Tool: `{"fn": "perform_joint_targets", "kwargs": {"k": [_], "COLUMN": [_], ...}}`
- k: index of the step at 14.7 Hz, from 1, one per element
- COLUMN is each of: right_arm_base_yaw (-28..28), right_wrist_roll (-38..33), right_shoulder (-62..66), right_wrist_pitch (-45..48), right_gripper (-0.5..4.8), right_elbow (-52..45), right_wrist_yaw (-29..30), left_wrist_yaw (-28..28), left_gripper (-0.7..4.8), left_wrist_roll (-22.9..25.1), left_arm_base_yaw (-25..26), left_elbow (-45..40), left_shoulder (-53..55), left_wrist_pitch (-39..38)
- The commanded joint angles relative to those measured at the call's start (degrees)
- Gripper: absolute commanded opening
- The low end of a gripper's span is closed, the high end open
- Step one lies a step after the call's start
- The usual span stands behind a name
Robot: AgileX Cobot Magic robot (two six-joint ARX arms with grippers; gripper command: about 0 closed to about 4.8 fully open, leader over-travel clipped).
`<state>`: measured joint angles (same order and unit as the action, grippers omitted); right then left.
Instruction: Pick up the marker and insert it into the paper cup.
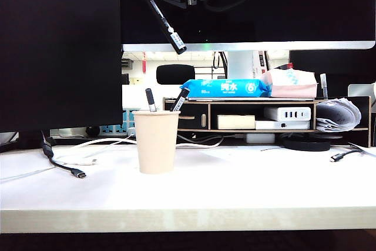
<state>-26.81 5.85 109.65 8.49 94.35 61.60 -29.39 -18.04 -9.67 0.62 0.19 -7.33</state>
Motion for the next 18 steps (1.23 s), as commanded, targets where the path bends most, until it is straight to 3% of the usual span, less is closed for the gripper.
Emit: {"fn": "perform_joint_targets", "kwargs": {"k": [1,6,15,18], "right_arm_base_yaw": [-1.05,-5.95,-6.27,-6.29], "right_wrist_roll": [-0.13,-0.07,2.32,2.27], "right_shoulder": [0.02,-0.48,-7.76,-8.41], "right_wrist_pitch": [0.77,0.77,-5.68,-5.66], "right_gripper": [-0.01,-0.01,-0.01,-0.01], "right_elbow": [0.15,0.15,-0.15,-1.75], "right_wrist_yaw": [-0.24,-4.83,-13.09,-13.35], "left_wrist_yaw": [-0.22,-0.22,-0.22,-0.22], "left_gripper": [-0.05,-0.05,-0.05,-0.05], "left_wrist_roll": [0.07,0.07,0.04,0.07], "left_arm_base_yaw": [0.09,0.09,0.09,0.09], "left_elbow": [-0.07,-0.07,-0.07,-0.07], "left_shoulder": [0.0,0.0,0.0,0.0], "left_wrist_pitch": [-0.72,-0.72,-0.74,-0.72]}}
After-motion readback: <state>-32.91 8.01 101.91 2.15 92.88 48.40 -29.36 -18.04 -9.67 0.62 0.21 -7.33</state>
